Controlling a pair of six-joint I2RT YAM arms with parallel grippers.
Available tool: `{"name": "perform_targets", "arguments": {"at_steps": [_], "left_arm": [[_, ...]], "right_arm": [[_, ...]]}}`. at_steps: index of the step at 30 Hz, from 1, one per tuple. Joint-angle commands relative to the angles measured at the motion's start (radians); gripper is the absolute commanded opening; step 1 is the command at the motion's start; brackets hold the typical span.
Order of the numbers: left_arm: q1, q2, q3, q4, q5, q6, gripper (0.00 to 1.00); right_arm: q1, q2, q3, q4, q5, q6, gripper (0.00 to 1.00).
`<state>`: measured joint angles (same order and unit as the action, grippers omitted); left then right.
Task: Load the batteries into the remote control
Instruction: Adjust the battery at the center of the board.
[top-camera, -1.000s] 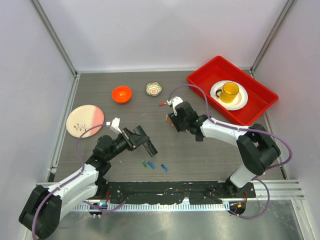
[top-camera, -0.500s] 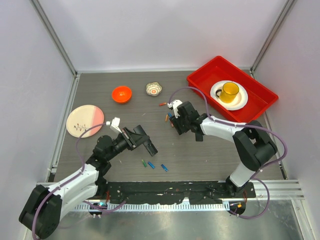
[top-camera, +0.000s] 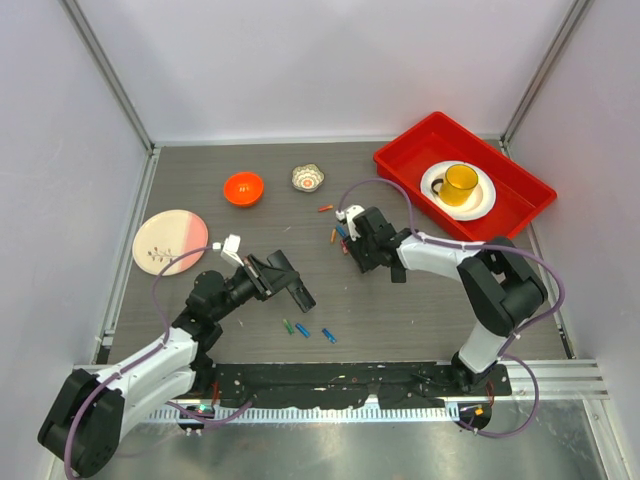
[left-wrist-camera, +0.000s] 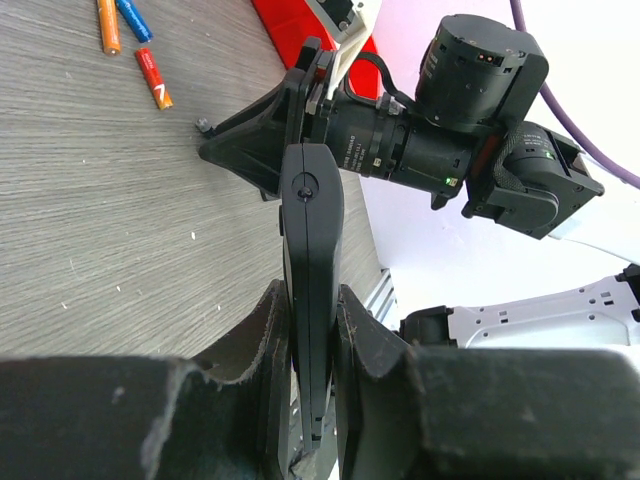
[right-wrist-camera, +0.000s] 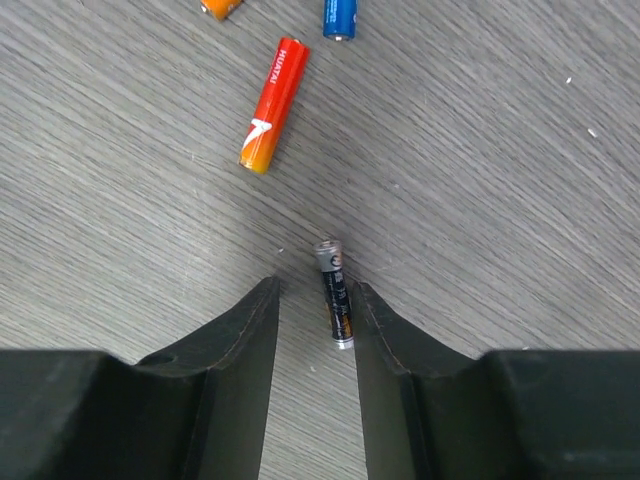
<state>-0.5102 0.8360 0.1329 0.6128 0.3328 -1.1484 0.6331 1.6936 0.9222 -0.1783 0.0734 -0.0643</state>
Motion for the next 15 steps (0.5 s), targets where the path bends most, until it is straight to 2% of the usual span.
{"name": "perform_targets", "arguments": {"at_steps": [1, 6, 15], "left_arm": [[-0.005, -0.009, 0.007, 0.065, 0.003, -0.004, 0.0], [-0.004, -0.006, 0.005, 0.064, -0.003, -0.002, 0.0], [-0.007, 0.023, 0.016, 0.071, -0.008, -0.002, 0.0]], "right_arm": [[0.005, 0.034, 0.024, -0.03, 0.005, 0.03, 0.39], [0.011, 0.017, 0.014, -0.03, 0.0, 0.089, 0.32], [0.014, 0.017, 0.029, -0.049, 0.029, 0.141, 0.36]]}}
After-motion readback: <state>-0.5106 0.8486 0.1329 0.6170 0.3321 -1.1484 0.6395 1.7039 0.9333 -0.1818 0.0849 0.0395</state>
